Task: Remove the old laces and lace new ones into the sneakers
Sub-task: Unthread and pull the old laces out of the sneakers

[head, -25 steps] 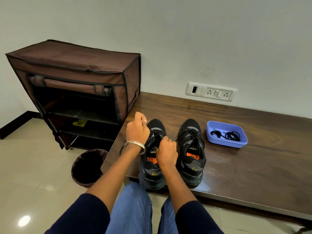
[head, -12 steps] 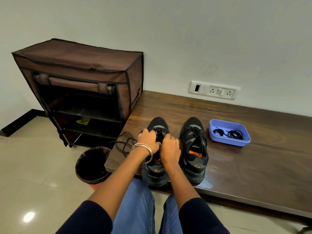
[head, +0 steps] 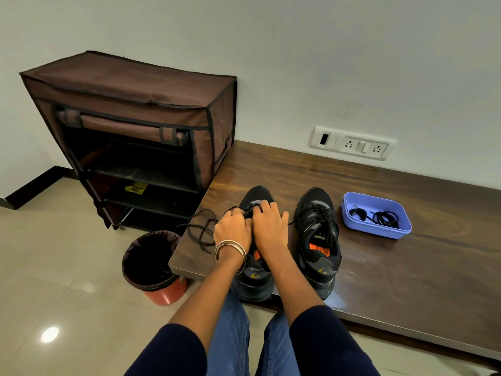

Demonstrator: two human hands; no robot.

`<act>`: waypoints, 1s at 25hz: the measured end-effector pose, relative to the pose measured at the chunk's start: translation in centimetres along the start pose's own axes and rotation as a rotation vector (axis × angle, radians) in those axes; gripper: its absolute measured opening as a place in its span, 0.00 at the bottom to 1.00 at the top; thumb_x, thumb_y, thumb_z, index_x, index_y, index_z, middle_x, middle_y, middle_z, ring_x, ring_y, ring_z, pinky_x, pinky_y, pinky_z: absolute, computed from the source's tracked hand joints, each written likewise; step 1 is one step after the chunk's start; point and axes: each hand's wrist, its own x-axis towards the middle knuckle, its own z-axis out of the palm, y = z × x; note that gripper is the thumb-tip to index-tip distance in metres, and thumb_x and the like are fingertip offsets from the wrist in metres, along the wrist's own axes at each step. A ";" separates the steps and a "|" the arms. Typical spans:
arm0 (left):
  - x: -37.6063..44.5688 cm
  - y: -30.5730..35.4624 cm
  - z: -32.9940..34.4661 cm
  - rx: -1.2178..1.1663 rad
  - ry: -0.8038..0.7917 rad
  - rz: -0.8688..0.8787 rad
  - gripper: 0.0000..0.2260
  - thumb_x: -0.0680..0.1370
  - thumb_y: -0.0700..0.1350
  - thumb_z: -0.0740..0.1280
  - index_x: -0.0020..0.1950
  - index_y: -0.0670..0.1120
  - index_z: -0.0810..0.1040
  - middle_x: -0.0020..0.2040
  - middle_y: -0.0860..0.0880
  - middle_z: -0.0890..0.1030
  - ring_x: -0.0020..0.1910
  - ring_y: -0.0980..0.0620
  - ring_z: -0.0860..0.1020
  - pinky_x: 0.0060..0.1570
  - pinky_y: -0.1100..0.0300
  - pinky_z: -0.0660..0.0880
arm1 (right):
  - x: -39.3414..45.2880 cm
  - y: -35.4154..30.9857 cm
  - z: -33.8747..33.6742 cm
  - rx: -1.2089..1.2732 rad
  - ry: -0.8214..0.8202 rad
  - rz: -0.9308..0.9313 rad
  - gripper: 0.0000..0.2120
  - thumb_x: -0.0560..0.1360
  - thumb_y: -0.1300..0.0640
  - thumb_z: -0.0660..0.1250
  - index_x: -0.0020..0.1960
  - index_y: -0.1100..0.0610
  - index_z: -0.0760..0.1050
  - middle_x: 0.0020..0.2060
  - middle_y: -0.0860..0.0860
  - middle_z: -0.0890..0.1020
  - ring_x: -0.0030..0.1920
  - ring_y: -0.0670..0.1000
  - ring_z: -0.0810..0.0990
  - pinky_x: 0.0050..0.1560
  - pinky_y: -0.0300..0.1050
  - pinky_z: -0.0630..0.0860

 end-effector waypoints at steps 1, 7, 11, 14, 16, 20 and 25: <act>0.0 -0.1 0.1 -0.024 0.015 -0.020 0.15 0.80 0.50 0.61 0.64 0.47 0.73 0.61 0.46 0.77 0.58 0.45 0.77 0.55 0.52 0.72 | 0.5 -0.1 -0.1 0.000 0.010 0.002 0.13 0.80 0.60 0.58 0.63 0.57 0.72 0.61 0.53 0.73 0.63 0.55 0.70 0.60 0.56 0.67; -0.5 -0.1 0.1 -0.156 0.083 -0.116 0.13 0.77 0.51 0.64 0.60 0.49 0.76 0.56 0.48 0.80 0.55 0.45 0.78 0.52 0.53 0.71 | 0.5 0.1 0.0 0.264 0.149 0.197 0.10 0.78 0.55 0.62 0.54 0.58 0.78 0.50 0.55 0.80 0.49 0.58 0.79 0.46 0.49 0.72; -0.6 -0.1 0.0 -0.152 0.070 -0.131 0.12 0.75 0.50 0.64 0.57 0.49 0.79 0.55 0.48 0.80 0.53 0.45 0.78 0.50 0.54 0.71 | 0.2 1.3 0.2 0.929 0.239 0.775 0.07 0.76 0.55 0.63 0.47 0.57 0.78 0.39 0.51 0.85 0.46 0.56 0.83 0.50 0.49 0.76; -0.7 0.0 0.1 -0.153 0.073 -0.126 0.12 0.75 0.51 0.64 0.56 0.49 0.79 0.53 0.48 0.81 0.52 0.44 0.78 0.49 0.53 0.72 | 0.1 1.6 -0.2 1.372 0.238 1.012 0.05 0.74 0.61 0.62 0.47 0.57 0.76 0.36 0.49 0.85 0.41 0.50 0.85 0.54 0.53 0.79; -0.7 -0.1 0.2 -0.152 0.082 -0.121 0.11 0.75 0.51 0.64 0.55 0.50 0.80 0.52 0.48 0.81 0.51 0.44 0.78 0.48 0.53 0.72 | 0.5 1.8 -1.3 1.238 0.207 0.908 0.09 0.74 0.61 0.63 0.54 0.55 0.74 0.49 0.53 0.82 0.51 0.54 0.81 0.56 0.55 0.77; -0.7 -0.3 0.2 -0.154 0.083 -0.123 0.11 0.75 0.52 0.66 0.54 0.50 0.80 0.52 0.48 0.81 0.51 0.44 0.79 0.48 0.53 0.72 | 1.6 1.3 -3.3 0.479 -0.032 0.327 0.10 0.75 0.59 0.66 0.55 0.51 0.78 0.58 0.50 0.75 0.64 0.57 0.67 0.60 0.59 0.65; -0.7 -0.5 0.3 -0.162 0.088 -0.121 0.11 0.75 0.52 0.67 0.55 0.51 0.80 0.53 0.48 0.82 0.52 0.44 0.79 0.48 0.52 0.73 | 1.1 0.0 -2.3 0.130 -0.148 0.115 0.04 0.74 0.60 0.65 0.46 0.53 0.78 0.50 0.49 0.78 0.59 0.54 0.71 0.59 0.60 0.61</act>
